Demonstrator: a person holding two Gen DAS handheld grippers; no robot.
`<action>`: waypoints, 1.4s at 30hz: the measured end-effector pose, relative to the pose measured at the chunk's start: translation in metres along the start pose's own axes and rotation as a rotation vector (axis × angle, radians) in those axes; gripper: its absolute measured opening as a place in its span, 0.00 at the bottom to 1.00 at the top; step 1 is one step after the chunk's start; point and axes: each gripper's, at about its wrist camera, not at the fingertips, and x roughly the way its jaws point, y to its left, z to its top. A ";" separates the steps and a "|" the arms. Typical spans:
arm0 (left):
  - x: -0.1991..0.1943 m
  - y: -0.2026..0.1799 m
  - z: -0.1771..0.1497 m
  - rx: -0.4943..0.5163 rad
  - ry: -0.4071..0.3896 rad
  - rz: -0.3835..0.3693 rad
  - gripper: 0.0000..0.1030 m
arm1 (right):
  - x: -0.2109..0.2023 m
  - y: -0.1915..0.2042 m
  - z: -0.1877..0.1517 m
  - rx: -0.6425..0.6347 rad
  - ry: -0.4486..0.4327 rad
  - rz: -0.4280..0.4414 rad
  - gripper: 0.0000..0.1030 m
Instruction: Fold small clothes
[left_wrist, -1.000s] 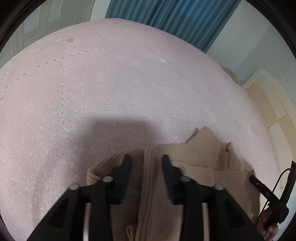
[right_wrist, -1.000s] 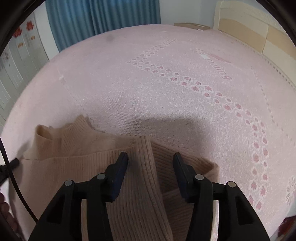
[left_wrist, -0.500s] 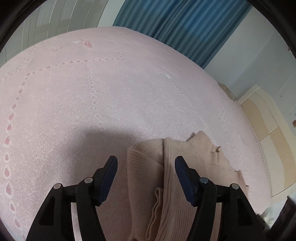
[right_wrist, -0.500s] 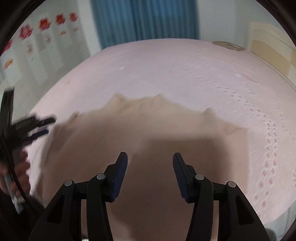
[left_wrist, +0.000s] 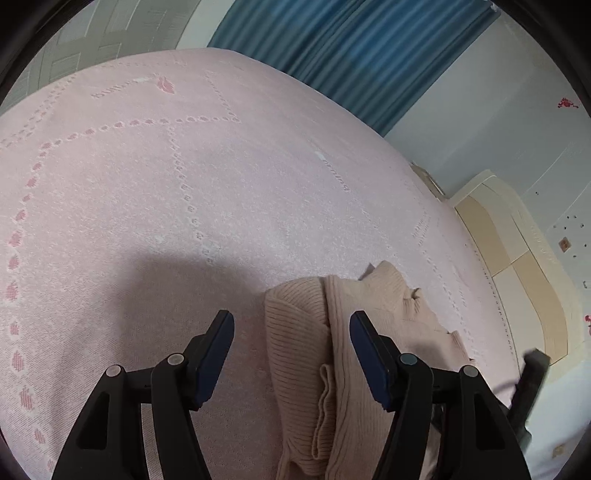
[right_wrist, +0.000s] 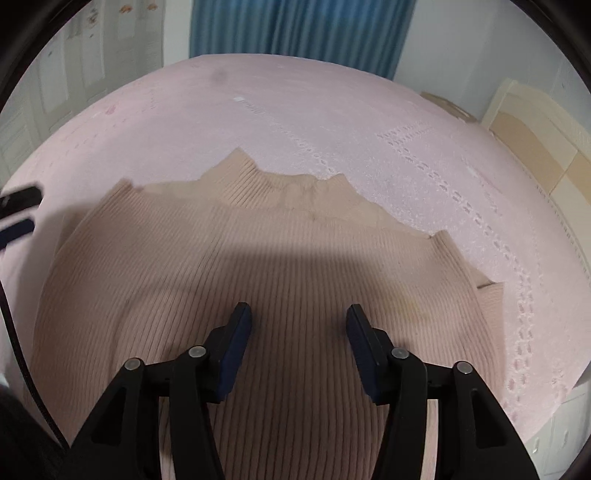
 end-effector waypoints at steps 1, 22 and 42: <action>0.001 -0.001 0.002 -0.001 0.000 -0.012 0.61 | 0.005 -0.001 0.005 0.009 0.008 0.000 0.55; -0.010 -0.002 -0.010 -0.027 0.017 -0.095 0.62 | -0.028 0.003 -0.015 -0.008 0.088 -0.024 0.54; -0.023 -0.018 -0.088 0.085 0.177 -0.103 0.62 | -0.090 -0.007 -0.076 -0.075 0.030 0.008 0.54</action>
